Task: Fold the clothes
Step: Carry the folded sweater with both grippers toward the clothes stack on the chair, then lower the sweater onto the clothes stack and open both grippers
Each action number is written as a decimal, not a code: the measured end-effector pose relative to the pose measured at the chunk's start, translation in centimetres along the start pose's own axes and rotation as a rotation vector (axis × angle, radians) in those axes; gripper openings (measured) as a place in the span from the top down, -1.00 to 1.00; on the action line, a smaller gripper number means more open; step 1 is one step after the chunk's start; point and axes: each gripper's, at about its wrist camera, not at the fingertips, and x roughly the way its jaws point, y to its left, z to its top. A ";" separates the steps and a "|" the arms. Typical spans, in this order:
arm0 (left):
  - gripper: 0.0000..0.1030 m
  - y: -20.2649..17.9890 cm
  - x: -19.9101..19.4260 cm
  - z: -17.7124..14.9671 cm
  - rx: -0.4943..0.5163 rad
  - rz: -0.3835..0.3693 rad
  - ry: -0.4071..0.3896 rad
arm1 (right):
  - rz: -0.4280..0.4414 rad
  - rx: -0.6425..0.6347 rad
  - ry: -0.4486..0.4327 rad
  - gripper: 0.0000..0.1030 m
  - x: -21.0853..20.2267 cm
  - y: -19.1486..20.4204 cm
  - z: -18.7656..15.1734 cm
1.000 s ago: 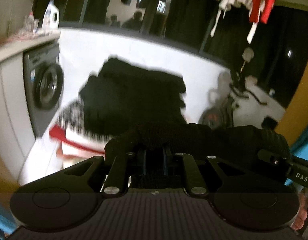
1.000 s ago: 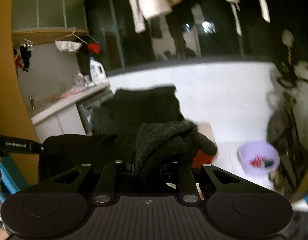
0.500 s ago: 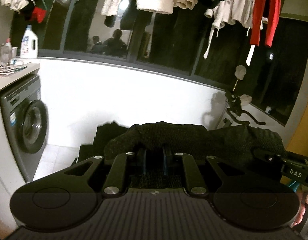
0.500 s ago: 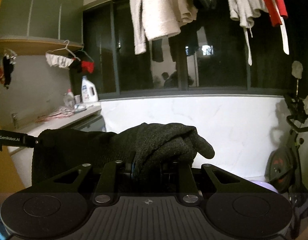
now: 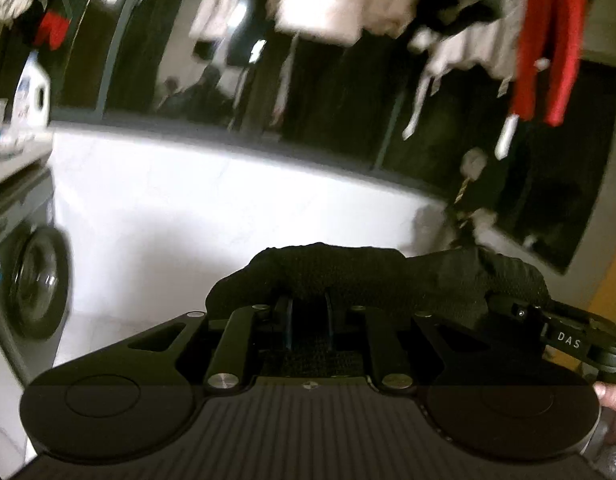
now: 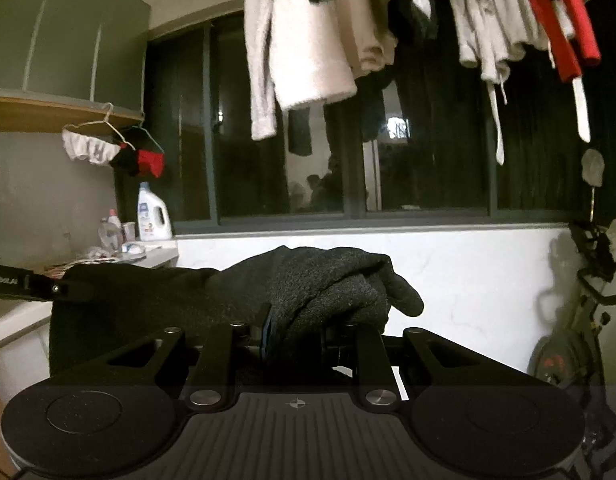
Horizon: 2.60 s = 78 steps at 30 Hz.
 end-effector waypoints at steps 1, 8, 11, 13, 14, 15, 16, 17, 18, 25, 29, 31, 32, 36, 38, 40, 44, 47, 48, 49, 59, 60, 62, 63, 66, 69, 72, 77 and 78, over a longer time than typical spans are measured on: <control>0.68 0.7 1.8 -0.7 -0.009 0.018 0.039 | -0.002 0.005 0.041 0.63 2.1 -0.2 -0.3; 0.50 3.4 9.9 -5.7 -0.002 0.123 0.200 | -0.064 -0.006 0.334 0.50 12.7 -0.7 -6.6; -0.10 2.9 10.1 -6.2 0.022 0.141 0.218 | -0.094 -0.007 0.342 0.21 13.1 -0.6 -7.7; -0.40 2.8 9.5 -5.7 0.043 0.152 0.214 | -0.131 0.007 0.338 -0.31 12.5 -0.7 -7.5; -0.40 2.6 8.9 -5.5 0.056 0.146 0.206 | -0.150 0.011 0.330 -0.55 11.9 -0.7 -7.2; -0.42 2.5 8.3 -5.3 0.070 0.140 0.198 | -0.151 0.012 0.314 -0.57 10.8 -0.5 -7.0; -0.52 2.1 7.5 -4.9 0.087 0.144 0.185 | -0.149 0.012 0.295 -0.58 9.8 -0.3 -6.9; -0.60 1.7 6.8 -4.6 0.105 0.148 0.171 | -0.147 0.012 0.277 -0.64 8.7 0.0 -6.8; -0.80 1.3 5.8 -4.4 0.123 0.149 0.156 | -0.148 0.018 0.262 -0.70 7.6 0.0 -6.5; -0.96 -1.6 7.1 -6.7 0.223 0.149 0.238 | -0.161 0.018 0.315 -0.79 5.0 -0.2 -8.7; -1.00 -0.4 10.0 -8.8 0.130 0.173 0.330 | -0.182 0.062 0.376 -0.78 7.1 0.0 -11.5; -1.00 0.4 10.2 -9.3 0.064 0.159 0.325 | -0.183 0.087 0.370 -0.79 7.1 0.1 -12.1; -1.00 0.6 9.9 -9.3 0.047 0.165 0.320 | -0.184 0.099 0.363 -0.79 6.9 0.1 -12.2; -0.99 0.0 7.7 -9.1 0.023 0.204 0.278 | -0.189 0.145 0.327 -0.84 5.6 0.0 -12.0; -0.99 -1.1 6.1 -8.9 0.048 0.225 0.240 | -0.183 0.145 0.297 -0.97 4.2 -0.2 -11.5; -0.99 -2.3 4.2 -9.2 0.077 0.242 0.209 | -0.167 0.134 0.263 -0.98 2.5 -0.1 -11.0; -0.99 -4.2 1.5 -10.6 0.106 0.275 0.188 | -0.139 0.152 0.267 -0.98 -0.8 0.1 -11.0; -0.99 -5.5 0.0 -12.2 0.108 0.293 0.202 | -0.125 0.168 0.278 -0.98 -3.2 0.1 -11.3; -0.99 -6.0 -0.4 -12.9 0.109 0.296 0.212 | -0.123 0.169 0.279 -0.98 -4.0 0.1 -11.6; -0.99 -6.5 -0.8 -13.5 0.111 0.299 0.222 | -0.121 0.170 0.278 -0.98 -4.9 0.0 -11.8; -0.99 -12.0 -4.2 -20.0 0.136 0.338 0.296 | -0.146 0.179 0.322 -0.98 -14.9 -2.0 -17.1; -0.99 -12.7 -4.4 -20.4 0.138 0.341 0.292 | -0.146 0.186 0.331 -0.98 -15.8 -2.3 -17.6; -0.99 -13.8 -5.0 -21.3 0.135 0.343 0.288 | -0.151 0.189 0.353 -0.98 -17.7 -2.5 -18.4; -0.99 -14.5 -5.4 -21.9 0.133 0.342 0.289 | -0.146 0.178 0.361 -0.98 -18.8 -2.4 -18.8; -0.99 -16.2 -6.7 -23.1 0.134 0.344 0.298 | -0.136 0.149 0.343 -0.98 -21.9 -1.9 -19.2; -0.99 -18.1 -8.1 -24.4 0.148 0.342 0.303 | -0.125 0.141 0.330 -0.98 -25.0 -1.8 -19.6; -0.99 -19.7 -9.3 -25.7 0.156 0.336 0.312 | -0.129 0.131 0.323 -0.98 -27.6 -2.2 -20.1; -0.99 -21.2 -11.5 -27.2 0.144 0.345 0.322 | -0.132 0.150 0.328 -0.98 -30.6 -2.5 -21.1; -0.99 -21.4 -11.9 -27.3 0.142 0.347 0.324 | -0.130 0.157 0.328 -0.98 -31.1 -2.5 -21.2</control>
